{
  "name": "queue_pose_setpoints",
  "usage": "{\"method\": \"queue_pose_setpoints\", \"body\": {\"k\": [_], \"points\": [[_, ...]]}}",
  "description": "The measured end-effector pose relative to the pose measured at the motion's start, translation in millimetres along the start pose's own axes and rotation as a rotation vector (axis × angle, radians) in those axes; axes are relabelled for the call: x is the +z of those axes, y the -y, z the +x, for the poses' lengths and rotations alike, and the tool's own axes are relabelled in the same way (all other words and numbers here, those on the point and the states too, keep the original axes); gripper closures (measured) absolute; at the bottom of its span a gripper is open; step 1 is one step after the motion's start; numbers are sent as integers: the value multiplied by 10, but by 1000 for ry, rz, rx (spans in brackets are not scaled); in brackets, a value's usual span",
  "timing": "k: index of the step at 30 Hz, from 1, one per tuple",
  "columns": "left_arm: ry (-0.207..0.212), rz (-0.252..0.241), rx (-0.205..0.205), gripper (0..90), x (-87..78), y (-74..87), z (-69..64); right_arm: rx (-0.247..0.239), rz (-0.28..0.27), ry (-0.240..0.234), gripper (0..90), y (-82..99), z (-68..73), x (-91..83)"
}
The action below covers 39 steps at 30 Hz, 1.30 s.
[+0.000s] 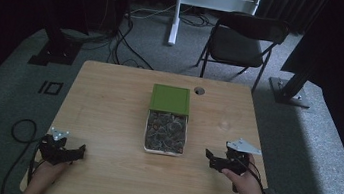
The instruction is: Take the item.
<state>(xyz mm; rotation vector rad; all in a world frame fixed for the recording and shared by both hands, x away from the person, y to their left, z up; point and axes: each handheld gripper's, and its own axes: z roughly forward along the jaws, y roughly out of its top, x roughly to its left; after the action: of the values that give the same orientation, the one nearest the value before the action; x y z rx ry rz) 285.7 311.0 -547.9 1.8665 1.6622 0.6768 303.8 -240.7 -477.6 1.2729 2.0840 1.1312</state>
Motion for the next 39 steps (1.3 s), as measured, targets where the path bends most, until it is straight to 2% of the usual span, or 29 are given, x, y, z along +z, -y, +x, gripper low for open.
{"method": "queue_pose_setpoints", "body": {"k": [4,12,39], "points": [[0,0,0,5,0,0,0,7,-7,-15,130,-66,29,5],[0,1,1,5,0,0,1,-15,-24,-47,126,-220,150,44],[1,0,-1,5,0,0,-1,-81,-49,-144,133,-527,539,219]]}}
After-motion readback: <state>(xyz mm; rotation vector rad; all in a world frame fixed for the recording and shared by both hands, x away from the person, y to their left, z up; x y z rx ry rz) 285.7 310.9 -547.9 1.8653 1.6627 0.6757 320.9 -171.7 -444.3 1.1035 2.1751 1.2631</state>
